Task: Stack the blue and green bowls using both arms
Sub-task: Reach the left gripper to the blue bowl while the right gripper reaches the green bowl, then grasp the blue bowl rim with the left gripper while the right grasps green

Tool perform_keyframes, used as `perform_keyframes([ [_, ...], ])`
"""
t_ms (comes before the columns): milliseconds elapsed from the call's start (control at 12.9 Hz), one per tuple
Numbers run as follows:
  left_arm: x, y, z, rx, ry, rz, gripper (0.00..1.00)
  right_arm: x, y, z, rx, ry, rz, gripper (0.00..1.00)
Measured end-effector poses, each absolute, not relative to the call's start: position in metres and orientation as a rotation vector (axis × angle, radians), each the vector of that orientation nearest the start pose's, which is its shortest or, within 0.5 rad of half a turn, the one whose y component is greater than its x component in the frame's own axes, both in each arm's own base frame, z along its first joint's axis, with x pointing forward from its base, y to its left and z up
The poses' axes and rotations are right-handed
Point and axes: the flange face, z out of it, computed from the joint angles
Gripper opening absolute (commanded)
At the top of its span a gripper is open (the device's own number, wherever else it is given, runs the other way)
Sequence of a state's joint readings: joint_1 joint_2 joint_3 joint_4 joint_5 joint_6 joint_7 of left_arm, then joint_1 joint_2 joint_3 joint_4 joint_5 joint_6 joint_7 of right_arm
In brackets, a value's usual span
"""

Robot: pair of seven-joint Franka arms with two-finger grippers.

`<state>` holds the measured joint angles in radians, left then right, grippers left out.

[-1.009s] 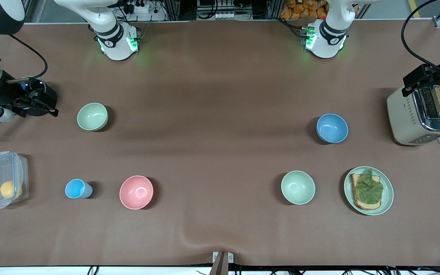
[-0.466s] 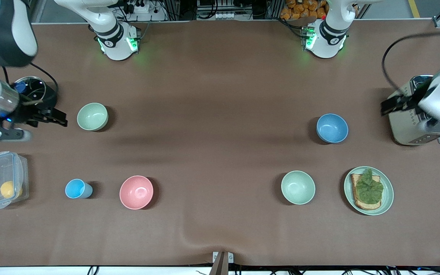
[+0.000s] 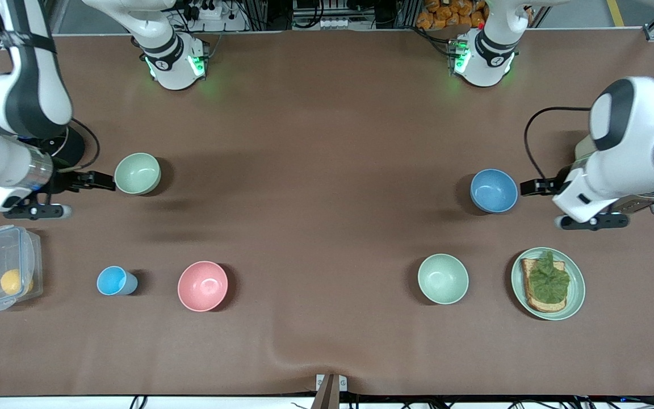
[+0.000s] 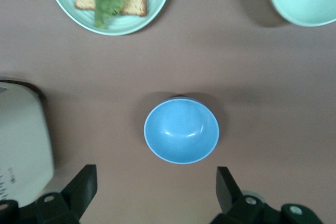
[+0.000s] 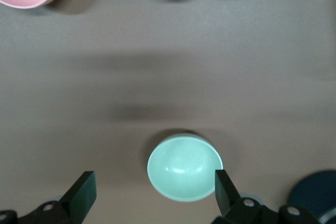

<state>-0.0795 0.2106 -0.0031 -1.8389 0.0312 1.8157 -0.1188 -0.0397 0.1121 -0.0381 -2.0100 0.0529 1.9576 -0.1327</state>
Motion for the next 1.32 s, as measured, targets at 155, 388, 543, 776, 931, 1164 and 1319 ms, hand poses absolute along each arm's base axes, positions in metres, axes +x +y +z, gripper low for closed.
perform_keyframes([
  [155,0.57,-0.04,0.351,-3.064,-0.04,0.362,1.0,0.539,-0.047,0.348,-3.07,-0.149,0.167,1.0],
  [388,0.549,-0.034,0.303,-3.055,-0.028,0.35,1.0,0.512,-0.07,0.307,-3.063,-0.248,0.13,1.0],
  [543,0.537,-0.02,0.28,-3.062,-0.063,0.336,1.0,0.504,-0.084,0.299,-3.053,-0.299,0.131,1.0],
  [776,0.526,0.001,0.25,-3.063,-0.114,0.365,1.0,0.495,-0.109,0.281,-3.027,-0.392,0.149,1.0],
  [931,0.525,0.001,0.235,-3.062,-0.114,0.38,0.91,0.484,-0.126,0.259,-3.019,-0.447,0.131,0.99],
  [1164,0.525,-0.001,0.219,-3.061,-0.107,0.396,0.79,0.468,-0.141,0.226,-3.004,-0.472,0.125,0.89],
  [1319,0.526,-0.001,0.215,-3.063,-0.106,0.386,0.71,0.466,-0.14,0.219,-2.989,-0.483,0.135,0.78],
])
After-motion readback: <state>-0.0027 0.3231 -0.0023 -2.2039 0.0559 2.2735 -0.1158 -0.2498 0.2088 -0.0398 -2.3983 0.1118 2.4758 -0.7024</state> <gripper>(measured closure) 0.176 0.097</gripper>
